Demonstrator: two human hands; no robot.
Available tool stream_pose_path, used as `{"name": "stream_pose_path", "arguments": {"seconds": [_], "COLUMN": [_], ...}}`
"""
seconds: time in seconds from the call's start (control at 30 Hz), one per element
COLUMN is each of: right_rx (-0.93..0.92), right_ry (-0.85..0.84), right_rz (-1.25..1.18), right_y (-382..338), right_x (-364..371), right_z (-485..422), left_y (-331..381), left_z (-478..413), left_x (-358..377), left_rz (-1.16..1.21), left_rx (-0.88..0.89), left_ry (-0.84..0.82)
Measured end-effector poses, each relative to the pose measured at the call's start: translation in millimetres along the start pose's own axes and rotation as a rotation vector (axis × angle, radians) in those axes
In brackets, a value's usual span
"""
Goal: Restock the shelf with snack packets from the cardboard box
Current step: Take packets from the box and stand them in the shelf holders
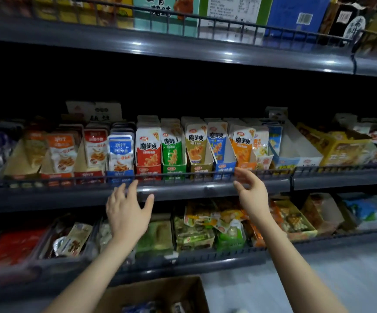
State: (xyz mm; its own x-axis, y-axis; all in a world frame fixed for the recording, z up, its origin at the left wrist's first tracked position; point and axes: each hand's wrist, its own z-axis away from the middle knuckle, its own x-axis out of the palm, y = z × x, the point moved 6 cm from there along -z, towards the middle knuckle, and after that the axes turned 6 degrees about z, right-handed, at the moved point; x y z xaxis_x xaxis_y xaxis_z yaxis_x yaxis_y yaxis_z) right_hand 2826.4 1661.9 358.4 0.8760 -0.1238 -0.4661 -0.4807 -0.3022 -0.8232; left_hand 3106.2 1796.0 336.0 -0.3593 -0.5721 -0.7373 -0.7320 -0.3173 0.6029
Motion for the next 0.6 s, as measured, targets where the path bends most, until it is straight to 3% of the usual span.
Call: {"name": "stream_pose_path", "arguments": {"seconds": [0.2,0.33,0.6], "right_rx": [0.056,0.188,0.452], "right_ry": [-0.143,-0.293,-0.584], "right_rz": [-0.022,-0.014,0.073], "right_y": [39,85,192], "right_x": [41,90,178], "right_z": [95,160,275], "left_y": [-90,-163,-260], "left_z": [82,142,224], "left_x": [4,26,74], "left_rz": [-0.006,-0.026,-0.103], "left_rx": [-0.096,-0.266,-0.409], "left_ry": [-0.051,-0.178,-0.254]}}
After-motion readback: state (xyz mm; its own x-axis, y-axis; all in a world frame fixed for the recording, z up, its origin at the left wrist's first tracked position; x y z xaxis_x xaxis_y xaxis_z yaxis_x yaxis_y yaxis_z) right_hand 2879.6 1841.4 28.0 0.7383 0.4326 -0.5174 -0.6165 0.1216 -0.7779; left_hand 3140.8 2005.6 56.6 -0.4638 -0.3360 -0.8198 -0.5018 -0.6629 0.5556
